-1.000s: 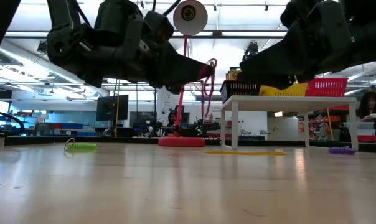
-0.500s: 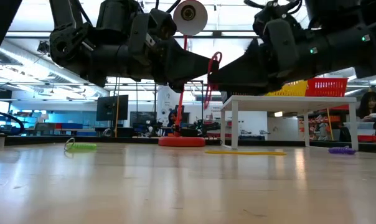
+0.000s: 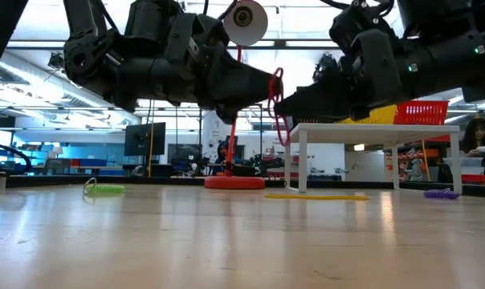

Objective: Pick & Place Office Desk Supplies
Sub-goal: Put the red rubber band into the yellow bin

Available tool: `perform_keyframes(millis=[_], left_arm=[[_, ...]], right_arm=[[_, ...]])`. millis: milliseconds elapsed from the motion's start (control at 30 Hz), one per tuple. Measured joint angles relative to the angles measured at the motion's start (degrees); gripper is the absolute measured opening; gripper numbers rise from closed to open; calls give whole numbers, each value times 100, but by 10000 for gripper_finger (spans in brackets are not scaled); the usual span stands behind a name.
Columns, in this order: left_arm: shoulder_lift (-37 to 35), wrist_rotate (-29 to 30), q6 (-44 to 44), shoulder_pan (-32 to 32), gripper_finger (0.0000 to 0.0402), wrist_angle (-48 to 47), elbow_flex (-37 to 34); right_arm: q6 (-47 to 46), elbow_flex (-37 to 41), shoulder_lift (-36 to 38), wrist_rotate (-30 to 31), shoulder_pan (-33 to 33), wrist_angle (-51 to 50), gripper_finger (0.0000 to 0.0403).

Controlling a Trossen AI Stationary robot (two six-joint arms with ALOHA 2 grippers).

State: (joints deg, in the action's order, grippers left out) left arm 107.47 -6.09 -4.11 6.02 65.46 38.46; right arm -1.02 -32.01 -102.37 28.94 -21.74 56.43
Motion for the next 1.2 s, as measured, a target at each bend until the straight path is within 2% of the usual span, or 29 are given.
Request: perform_keyframes(millis=[100,200,367,467,600,733,833,900,1100,1200], left_arm=[[-97,-89,-56,-1,141,-464,-11],[-391,-146,68,-50,184,-1339,-11],[-947,-108,477,-89,233,-2425,-11],[-1069,86,660,-72,238,-2550,-9],[-1098,289,797,-77,223,-2676,-13],[-1098,463,1045,-76,194,-2409,-164],[-1098,525,1160,-106,164,-1559,-501],[-1098,722,1159,-172,143,-882,-801],[-1098,829,827,-484,98,394,-1576],[-1098,844,648,-613,87,680,-1826]], right_arm=[[10,85,26,158,0,-17,8],[-5,196,206,323,-1,-11,5],[-4,402,1063,969,-2,-773,4],[-2,423,1990,1688,0,-1945,3],[128,219,3456,2595,144,-3500,2],[-82,-288,4766,2817,839,-5443,1],[-599,-832,5205,2479,1819,-6959,1],[-896,-1252,5205,1967,2588,-7832,1],[-1073,-2140,4432,-326,4935,-9177,0],[-1072,-2387,3965,-889,5609,-9658,2]])
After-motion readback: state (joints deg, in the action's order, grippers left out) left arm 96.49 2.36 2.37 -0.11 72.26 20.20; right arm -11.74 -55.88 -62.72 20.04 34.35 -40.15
